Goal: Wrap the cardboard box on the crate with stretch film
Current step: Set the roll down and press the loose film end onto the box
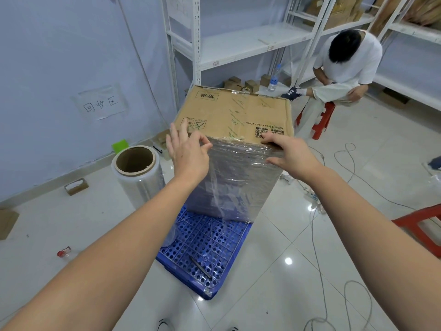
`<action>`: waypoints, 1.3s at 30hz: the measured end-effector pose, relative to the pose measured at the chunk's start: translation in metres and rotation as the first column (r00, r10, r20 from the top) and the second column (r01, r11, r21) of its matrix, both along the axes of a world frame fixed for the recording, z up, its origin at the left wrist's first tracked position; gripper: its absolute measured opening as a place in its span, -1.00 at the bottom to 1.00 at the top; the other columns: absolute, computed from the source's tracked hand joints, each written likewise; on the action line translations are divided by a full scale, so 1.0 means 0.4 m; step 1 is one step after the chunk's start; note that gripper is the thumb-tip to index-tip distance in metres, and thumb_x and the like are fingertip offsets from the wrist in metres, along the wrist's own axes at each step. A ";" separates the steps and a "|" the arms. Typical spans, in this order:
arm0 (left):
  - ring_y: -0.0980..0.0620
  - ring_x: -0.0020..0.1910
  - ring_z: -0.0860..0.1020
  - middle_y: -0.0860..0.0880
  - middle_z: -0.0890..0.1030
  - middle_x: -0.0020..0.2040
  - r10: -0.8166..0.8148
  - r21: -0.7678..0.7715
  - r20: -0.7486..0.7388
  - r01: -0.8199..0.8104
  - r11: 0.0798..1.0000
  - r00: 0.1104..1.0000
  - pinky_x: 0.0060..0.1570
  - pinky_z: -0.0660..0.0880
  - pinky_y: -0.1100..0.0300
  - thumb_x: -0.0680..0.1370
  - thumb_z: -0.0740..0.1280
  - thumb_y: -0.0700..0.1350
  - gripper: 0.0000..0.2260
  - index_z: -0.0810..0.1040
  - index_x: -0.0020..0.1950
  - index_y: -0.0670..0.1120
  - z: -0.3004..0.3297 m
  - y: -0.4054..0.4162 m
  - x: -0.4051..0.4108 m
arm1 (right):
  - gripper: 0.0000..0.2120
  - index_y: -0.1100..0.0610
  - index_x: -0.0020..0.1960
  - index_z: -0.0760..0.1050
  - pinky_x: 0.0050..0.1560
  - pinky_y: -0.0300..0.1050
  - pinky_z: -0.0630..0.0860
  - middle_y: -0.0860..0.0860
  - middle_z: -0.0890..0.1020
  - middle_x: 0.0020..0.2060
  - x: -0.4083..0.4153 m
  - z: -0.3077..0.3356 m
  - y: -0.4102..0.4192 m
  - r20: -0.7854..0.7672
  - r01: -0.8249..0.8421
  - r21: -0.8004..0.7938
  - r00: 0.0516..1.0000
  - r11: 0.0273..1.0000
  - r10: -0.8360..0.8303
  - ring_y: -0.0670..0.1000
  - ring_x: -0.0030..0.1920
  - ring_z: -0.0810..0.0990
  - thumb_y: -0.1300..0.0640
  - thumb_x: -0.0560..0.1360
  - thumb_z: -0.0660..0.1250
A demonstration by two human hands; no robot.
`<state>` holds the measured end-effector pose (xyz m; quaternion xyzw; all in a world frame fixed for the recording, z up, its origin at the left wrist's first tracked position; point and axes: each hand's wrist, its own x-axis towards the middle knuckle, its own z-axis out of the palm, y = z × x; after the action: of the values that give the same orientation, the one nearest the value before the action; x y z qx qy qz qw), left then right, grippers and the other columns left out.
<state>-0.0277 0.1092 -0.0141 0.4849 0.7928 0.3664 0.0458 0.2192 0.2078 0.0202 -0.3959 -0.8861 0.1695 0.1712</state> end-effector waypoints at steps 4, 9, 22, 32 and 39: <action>-0.10 0.66 -0.04 0.05 0.36 0.54 0.014 -0.069 0.031 -0.012 0.998 0.999 0.56 -0.19 -0.29 0.62 0.39 0.00 -0.91 0.56 -0.08 0.09 0.008 0.008 -0.012 | -0.58 0.05 0.28 0.57 0.31 -0.50 0.11 -0.09 0.53 0.34 0.006 0.004 0.015 0.017 0.004 0.008 1.000 1.000 -0.004 -0.13 0.37 0.43 0.24 0.44 0.50; -0.04 0.49 0.24 0.09 0.42 0.20 0.016 -0.097 0.013 -0.015 0.995 1.000 0.53 -0.10 -0.32 0.60 0.41 0.06 -0.91 0.58 -0.05 0.09 0.031 0.015 -0.019 | -0.69 0.11 0.22 0.61 0.30 -0.55 0.16 -0.07 0.57 0.29 0.004 -0.006 0.015 -0.030 0.009 0.009 0.999 1.000 -0.009 -0.25 0.29 0.40 0.15 0.48 0.48; 0.06 0.02 0.35 0.13 0.44 -0.06 -0.021 0.020 -0.019 0.021 1.000 1.000 0.36 0.37 -0.09 0.48 0.54 0.09 -0.75 0.50 -0.18 0.06 0.051 0.021 -0.049 | -0.58 0.09 -0.09 0.47 -0.01 0.07 0.47 -0.07 0.50 -0.17 -0.098 -0.001 0.016 0.112 -0.016 0.299 0.994 0.954 -0.018 0.03 -0.05 0.42 -0.22 0.36 0.49; -0.02 0.17 0.43 0.13 0.48 0.02 -0.044 -0.036 -0.055 0.042 0.998 0.998 0.30 0.36 -0.04 0.51 0.52 0.01 -0.92 0.66 -0.04 0.11 0.051 0.045 -0.069 | -0.36 0.14 0.29 0.42 0.26 0.08 0.45 0.08 0.51 0.25 -0.281 0.004 0.037 0.278 -0.242 0.233 0.945 0.942 0.174 0.11 0.25 0.46 -0.28 0.42 0.40; 0.01 0.15 0.40 0.11 0.43 0.03 -0.056 0.030 -0.087 0.059 0.998 0.995 0.39 0.28 0.01 0.56 0.46 -0.04 -0.89 0.65 0.08 0.04 0.030 0.032 -0.062 | -0.50 0.05 -0.03 0.33 -0.21 0.00 0.48 -0.03 0.49 -0.10 -0.320 -0.010 0.055 0.250 -0.223 0.253 0.955 0.942 0.159 0.05 -0.15 0.48 -0.37 0.42 0.32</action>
<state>-0.0523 0.1220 -0.0021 0.5235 0.7738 0.3565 0.0145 0.0913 0.2300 0.0163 -0.2963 -0.9491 0.0130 0.1058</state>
